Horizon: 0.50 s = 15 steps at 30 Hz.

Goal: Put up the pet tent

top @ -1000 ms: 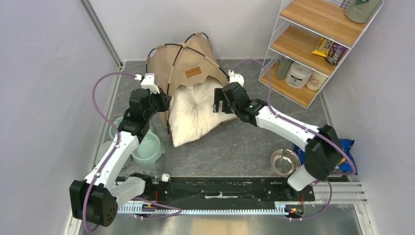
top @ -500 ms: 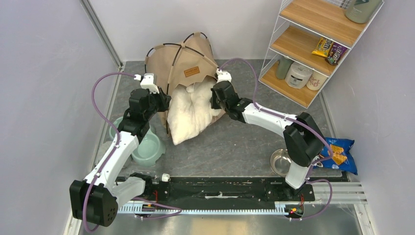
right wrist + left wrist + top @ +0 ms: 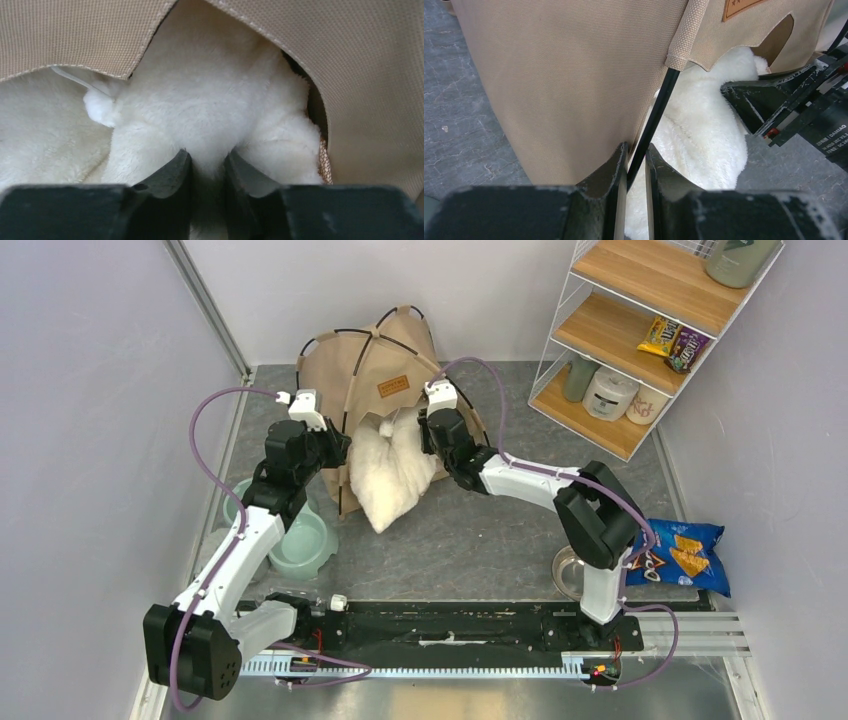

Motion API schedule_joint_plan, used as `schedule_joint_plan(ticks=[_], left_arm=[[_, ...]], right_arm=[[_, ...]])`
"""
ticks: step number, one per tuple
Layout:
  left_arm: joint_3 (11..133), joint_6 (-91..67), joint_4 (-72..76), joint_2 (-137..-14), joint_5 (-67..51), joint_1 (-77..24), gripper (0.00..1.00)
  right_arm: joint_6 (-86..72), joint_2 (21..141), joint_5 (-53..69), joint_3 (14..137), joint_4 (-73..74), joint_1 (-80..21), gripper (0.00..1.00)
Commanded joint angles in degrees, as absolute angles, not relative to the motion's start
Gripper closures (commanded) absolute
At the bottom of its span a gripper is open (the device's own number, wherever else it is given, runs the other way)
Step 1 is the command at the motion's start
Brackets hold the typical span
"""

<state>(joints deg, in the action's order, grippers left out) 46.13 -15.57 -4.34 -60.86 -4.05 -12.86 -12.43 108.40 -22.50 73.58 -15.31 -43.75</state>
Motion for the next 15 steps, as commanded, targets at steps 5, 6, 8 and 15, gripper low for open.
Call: schedule_joint_plan(ticks=[5, 6, 8, 15], left_arm=[[47.9, -17.9, -3.8, -61.1, -5.2, -12.9, 0.77], [48.0, -17.7, -3.9, -61.1, -5.4, -12.9, 0.78], [47.9, -17.4, -4.1, -60.8, -5.0, -12.9, 0.78], [47.8, -16.6, -4.8, -60.2, -3.1, -12.9, 0.78]], right_arm=[[-20.1, 97.8, -24.5, 71.4, -4.6, -44.7, 0.30], [-20.6, 96.8, -24.5, 72.3, -1.5, -44.7, 0.27], [-21.3, 95.4, -24.6, 74.1, 5.3, -44.6, 0.21], [-21.7, 88.3, -20.7, 73.4, 12.7, -44.6, 0.10]])
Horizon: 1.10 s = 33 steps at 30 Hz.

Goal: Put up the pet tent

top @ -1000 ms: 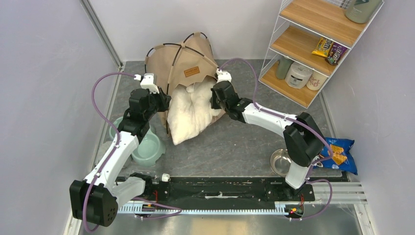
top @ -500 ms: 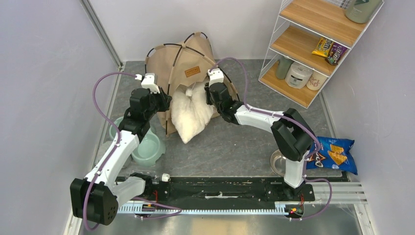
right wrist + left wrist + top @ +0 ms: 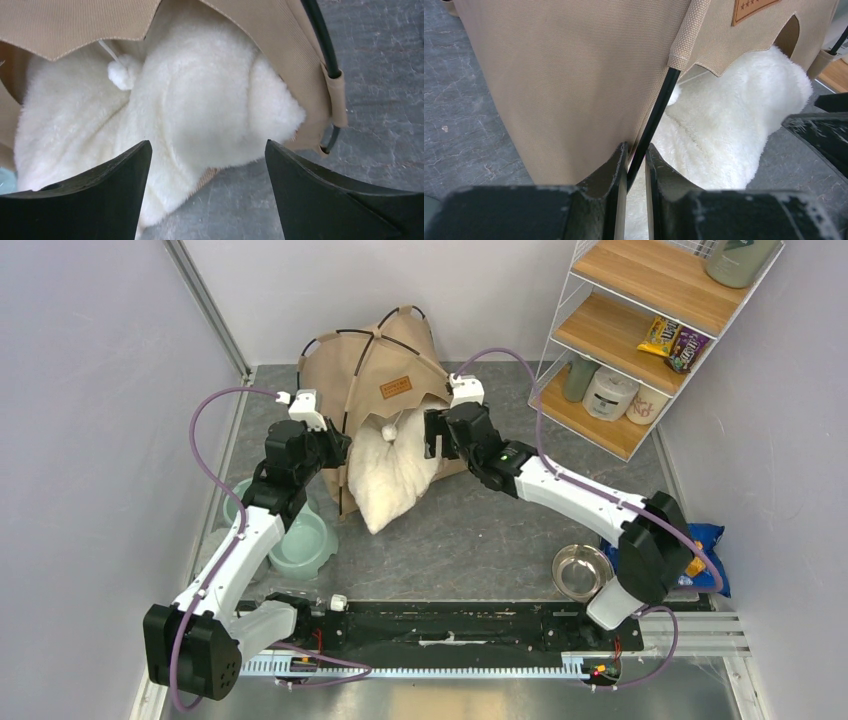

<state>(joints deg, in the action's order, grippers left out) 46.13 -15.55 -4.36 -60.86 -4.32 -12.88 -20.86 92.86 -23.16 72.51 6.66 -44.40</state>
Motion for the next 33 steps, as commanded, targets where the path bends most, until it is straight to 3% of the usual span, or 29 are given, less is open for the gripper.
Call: schedule_joint_plan(ticks=[1, 8, 17, 24, 27, 31, 33], left_arm=[[47.8, -16.6, -4.8, -60.2, -2.9, -12.9, 0.78], [47.4, -16.4, -5.1, -59.4, -1.2, -12.9, 0.76], [46.7, -16.3, -4.7, -57.6, 1.2, -12.9, 0.69], [46.8, -16.2, -5.2, -58.1, 1.8, -12.9, 0.72], [47.0, -16.2, -5.5, -58.5, 2.1, -12.9, 0.74], [47.2, -16.2, -5.7, -59.0, 2.0, -12.9, 0.75], [47.4, -16.3, -5.8, -59.1, 1.9, -12.9, 0.75]], right_arm=[[-21.3, 87.6, -19.3, 73.4, 13.0, -44.6, 0.10], [-18.2, 89.2, -8.2, 76.2, 13.9, -46.6, 0.04], [-8.8, 104.7, -3.9, 88.0, 13.6, -52.6, 0.03], [-7.8, 113.3, -0.2, 87.0, 4.8, -52.6, 0.05], [-9.5, 114.1, -0.2, 83.7, -1.3, -52.7, 0.35], [-12.3, 113.8, -1.7, 80.8, -7.6, -52.6, 1.00], [-14.1, 113.2, -3.0, 80.0, -10.5, -52.3, 1.00]])
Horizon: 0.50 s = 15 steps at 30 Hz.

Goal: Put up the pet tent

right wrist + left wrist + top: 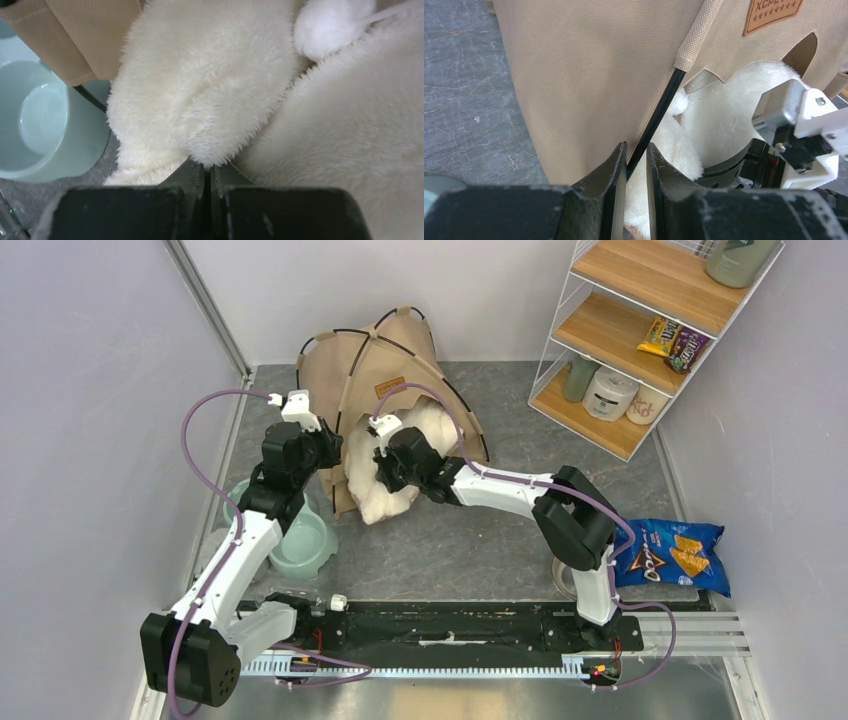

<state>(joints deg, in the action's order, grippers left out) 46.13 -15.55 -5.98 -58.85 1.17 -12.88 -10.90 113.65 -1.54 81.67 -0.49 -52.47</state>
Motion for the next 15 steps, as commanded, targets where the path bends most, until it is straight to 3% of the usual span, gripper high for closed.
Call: schedule_joint_plan(ticks=[1, 10, 15], left_arm=[[47.6, -16.3, -6.0, -59.2, 1.8, -12.9, 0.75], [49.0, -17.4, -7.4, -58.3, 1.3, -12.9, 0.76], [49.3, -18.0, -8.0, -57.4, 0.9, -12.9, 0.76]], right_arm=[[-15.8, 112.6, -3.8, 78.6, -13.1, -51.9, 1.00], [-34.3, 106.0, -11.8, 65.1, -44.3, -47.4, 1.00], [-38.3, 105.1, -17.8, 63.0, -51.8, -47.2, 1.00]])
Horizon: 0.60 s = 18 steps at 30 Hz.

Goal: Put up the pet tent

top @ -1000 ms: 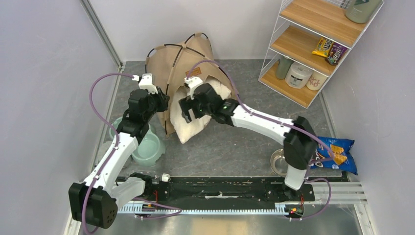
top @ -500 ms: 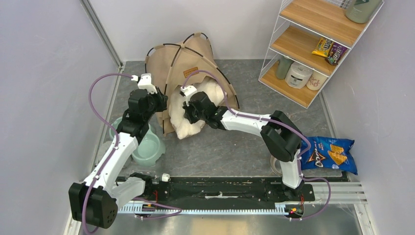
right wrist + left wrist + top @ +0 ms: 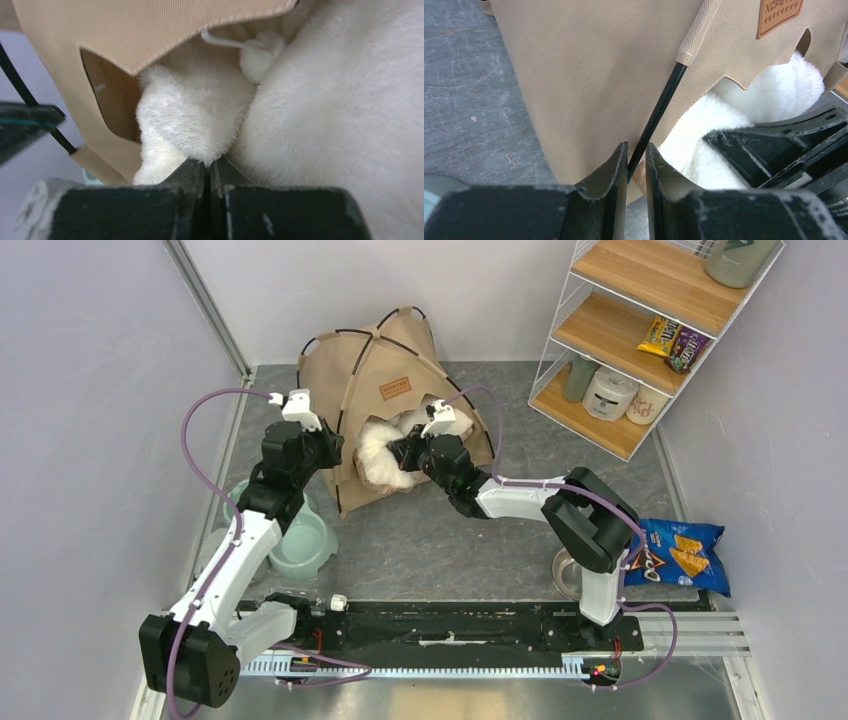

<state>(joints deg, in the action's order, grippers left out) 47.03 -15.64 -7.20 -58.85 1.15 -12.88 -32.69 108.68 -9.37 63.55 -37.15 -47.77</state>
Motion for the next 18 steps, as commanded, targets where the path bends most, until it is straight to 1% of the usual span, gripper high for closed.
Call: schedule_joint_plan(ticks=[1, 3, 8, 11, 16, 18], left_arm=[[49.4, -18.1, -8.2, -57.2, 0.8, -12.9, 0.76], [49.7, -18.2, -8.8, -56.7, 0.8, -12.9, 0.76], [50.2, -18.1, -10.0, -55.0, 1.1, -12.9, 0.71], [50.8, -17.8, -11.0, -54.4, 1.5, -12.9, 0.69], [50.7, -18.3, -11.4, -53.5, 1.4, -12.9, 0.67], [50.7, -18.5, -11.4, -53.2, 1.1, -12.9, 0.66]], right_arm=[[-39.3, 105.6, -18.4, 63.3, -52.8, -47.2, 1.00], [-40.7, 107.9, -17.6, 65.3, -53.3, -47.1, 1.00], [-45.7, 116.9, -15.9, 71.8, -56.3, -47.2, 1.00], [-45.0, 120.6, -16.4, 74.6, -53.8, -47.8, 1.00], [-40.8, 123.9, -19.9, 75.7, -48.5, -48.5, 1.00], [-39.1, 124.6, -20.5, 76.1, -45.9, -48.5, 0.94]])
